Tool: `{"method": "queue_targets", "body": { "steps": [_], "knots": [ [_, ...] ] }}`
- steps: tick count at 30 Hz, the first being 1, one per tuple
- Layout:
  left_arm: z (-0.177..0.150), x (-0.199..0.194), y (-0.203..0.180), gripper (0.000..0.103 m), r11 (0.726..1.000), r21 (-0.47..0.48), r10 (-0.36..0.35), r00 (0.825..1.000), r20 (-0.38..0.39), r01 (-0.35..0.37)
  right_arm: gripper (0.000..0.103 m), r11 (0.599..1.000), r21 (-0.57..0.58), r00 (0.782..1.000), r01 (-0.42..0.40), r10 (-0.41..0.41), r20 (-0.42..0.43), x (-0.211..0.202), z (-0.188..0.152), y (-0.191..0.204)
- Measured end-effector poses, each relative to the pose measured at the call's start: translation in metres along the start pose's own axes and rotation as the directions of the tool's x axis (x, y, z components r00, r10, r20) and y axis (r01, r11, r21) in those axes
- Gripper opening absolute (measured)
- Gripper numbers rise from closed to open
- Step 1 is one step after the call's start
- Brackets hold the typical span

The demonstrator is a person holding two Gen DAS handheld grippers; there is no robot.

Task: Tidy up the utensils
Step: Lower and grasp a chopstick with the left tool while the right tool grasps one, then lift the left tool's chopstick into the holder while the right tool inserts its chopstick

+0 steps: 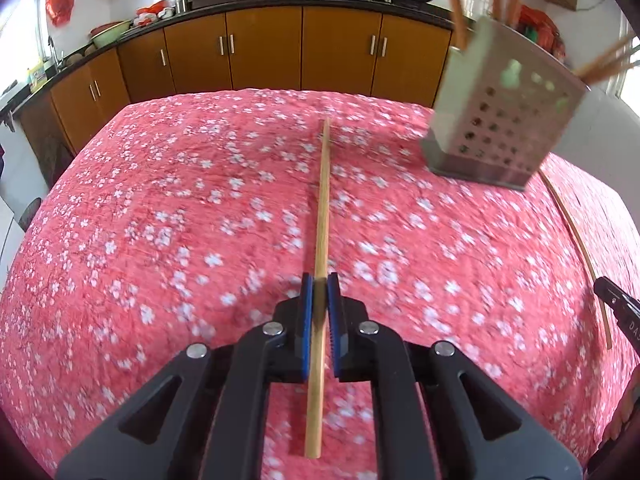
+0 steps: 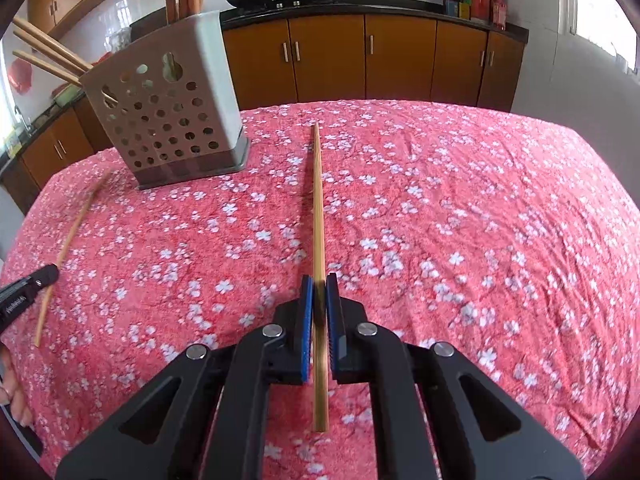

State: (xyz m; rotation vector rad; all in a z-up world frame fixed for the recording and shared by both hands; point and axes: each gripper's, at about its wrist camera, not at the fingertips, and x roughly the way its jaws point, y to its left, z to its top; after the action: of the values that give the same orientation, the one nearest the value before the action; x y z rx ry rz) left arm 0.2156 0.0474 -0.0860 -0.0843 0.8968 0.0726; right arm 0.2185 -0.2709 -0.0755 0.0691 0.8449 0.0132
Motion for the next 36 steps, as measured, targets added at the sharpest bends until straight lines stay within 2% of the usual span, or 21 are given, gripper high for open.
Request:
{"method": "queue_targets", "body": {
  "steps": [10,36],
  "knots": [
    [0.006,0.005,0.004,0.014,1.000,0.008,0.008,1.000,0.011,-0.009,0.008,1.000,0.021,1.000,-0.018,0.018,-0.013,0.017,0.007,-0.006],
    [0.004,0.006,0.003,0.014,1.000,-0.002,0.002,1.000,0.013,-0.002,0.009,0.999,0.027,1.000,-0.018,0.019,-0.010,0.014,0.005,-0.006]
  ]
}}
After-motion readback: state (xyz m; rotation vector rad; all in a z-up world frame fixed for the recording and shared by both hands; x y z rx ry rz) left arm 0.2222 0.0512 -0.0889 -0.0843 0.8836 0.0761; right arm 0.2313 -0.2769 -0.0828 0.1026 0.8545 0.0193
